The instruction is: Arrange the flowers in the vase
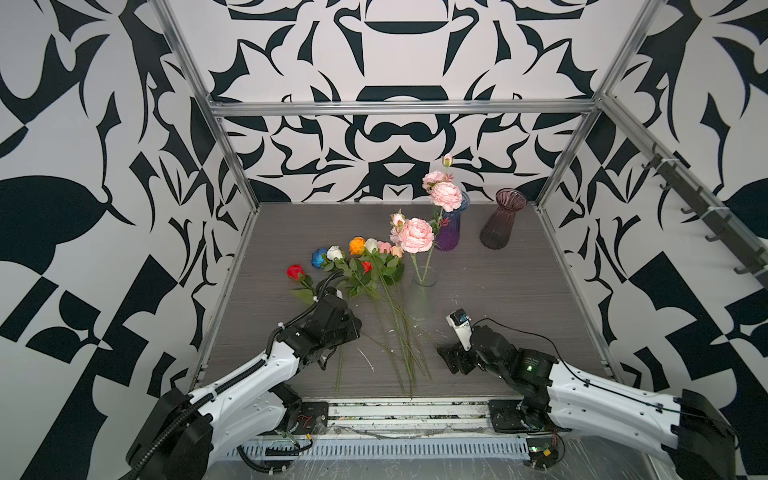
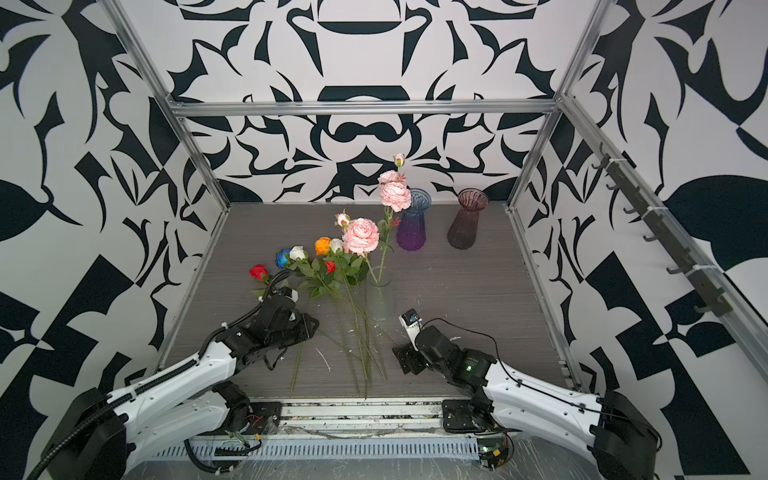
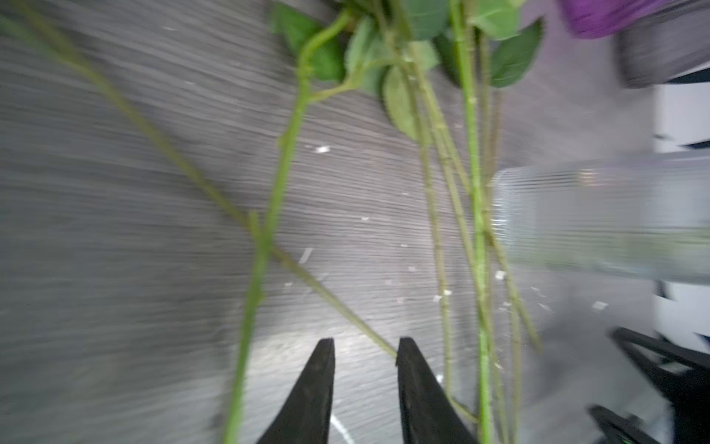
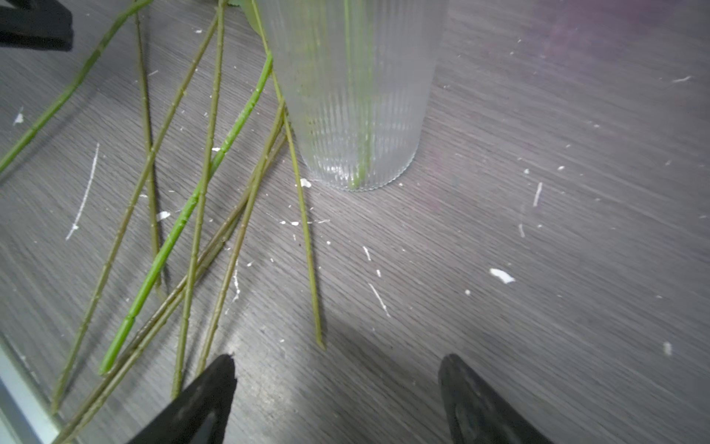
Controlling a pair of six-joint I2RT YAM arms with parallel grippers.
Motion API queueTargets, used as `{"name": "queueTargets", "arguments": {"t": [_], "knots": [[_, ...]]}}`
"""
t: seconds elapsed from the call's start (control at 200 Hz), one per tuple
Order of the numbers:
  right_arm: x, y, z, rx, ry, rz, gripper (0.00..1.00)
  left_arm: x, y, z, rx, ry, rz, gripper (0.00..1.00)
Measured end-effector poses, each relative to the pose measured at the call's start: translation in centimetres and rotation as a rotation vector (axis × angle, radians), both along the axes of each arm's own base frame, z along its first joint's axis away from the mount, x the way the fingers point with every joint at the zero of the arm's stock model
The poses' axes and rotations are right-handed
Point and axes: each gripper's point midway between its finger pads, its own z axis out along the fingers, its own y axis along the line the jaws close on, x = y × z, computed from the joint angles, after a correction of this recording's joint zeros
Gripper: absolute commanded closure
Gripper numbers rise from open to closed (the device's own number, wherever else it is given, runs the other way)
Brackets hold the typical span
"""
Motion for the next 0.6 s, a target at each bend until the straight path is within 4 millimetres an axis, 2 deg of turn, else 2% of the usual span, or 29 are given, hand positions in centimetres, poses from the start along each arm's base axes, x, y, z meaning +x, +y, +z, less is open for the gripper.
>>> {"name": "queueTargets", "arguments": {"t": [0.115,0.185,0.24,0.285,0.375,0.6], "knots": [[-0.4,0.5,-0.2,-0.004,0.022,0.032,0.12,-0.5,-0.5,0.4,-0.13,-0.055,0.007,0.67],[-0.6,0.9,-0.2,0.0,0.035,0.056,0.18,-0.5,-0.5,1.1,-0.194,-0.085,0.028,0.67],[-0.8,1.4,0.0,0.004,0.043,0.079,0.22,-0.5,-0.5,2.1,-0.233,-0.114,0.032,0.67],[-0.9,1.8,0.3,0.016,0.054,0.088,0.32,-0.3,-0.6,3.3,-0.263,-0.147,0.034,0.67],[-0.8,3.1,1.1,0.062,0.074,0.101,0.41,-0.2,-0.4,5.2,-0.307,-0.209,0.043,0.68],[0.6,6.7,1.3,0.102,0.201,0.046,0.49,-0.3,1.3,9.0,-0.383,-0.371,0.095,0.69]]}}
